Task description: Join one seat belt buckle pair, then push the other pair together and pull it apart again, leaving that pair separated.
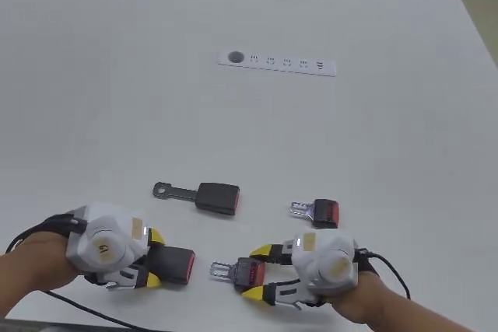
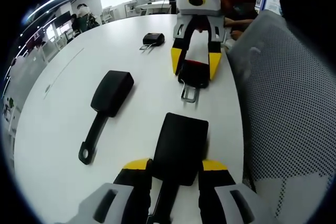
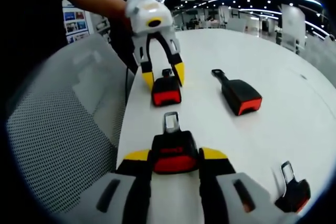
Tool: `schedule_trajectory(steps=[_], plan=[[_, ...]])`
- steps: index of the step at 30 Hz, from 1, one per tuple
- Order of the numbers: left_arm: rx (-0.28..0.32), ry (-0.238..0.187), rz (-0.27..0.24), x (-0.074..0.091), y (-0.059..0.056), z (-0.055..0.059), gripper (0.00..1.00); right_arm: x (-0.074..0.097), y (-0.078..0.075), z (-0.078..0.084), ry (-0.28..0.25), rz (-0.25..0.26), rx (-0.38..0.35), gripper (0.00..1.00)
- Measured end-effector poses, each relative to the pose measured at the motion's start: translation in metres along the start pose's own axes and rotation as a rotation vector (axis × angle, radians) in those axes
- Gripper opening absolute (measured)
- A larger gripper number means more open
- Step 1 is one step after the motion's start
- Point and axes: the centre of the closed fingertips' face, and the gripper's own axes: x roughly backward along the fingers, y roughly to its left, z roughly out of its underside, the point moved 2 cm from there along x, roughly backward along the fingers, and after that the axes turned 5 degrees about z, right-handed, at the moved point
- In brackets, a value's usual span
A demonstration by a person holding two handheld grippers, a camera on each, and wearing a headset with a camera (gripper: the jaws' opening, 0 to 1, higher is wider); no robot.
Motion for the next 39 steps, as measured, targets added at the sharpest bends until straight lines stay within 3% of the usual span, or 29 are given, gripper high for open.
schedule_trajectory(steps=[24,39], plan=[[0.002,0.003,-0.005,-0.001,0.001,-0.001,0.36,-0.029,0.01,-0.026,-0.018,-0.005,-0.023,0.35],[-0.029,0.037,-0.001,-0.002,0.001,-0.001,0.35,-0.03,0.011,-0.026,0.009,0.0,-0.011,0.35]])
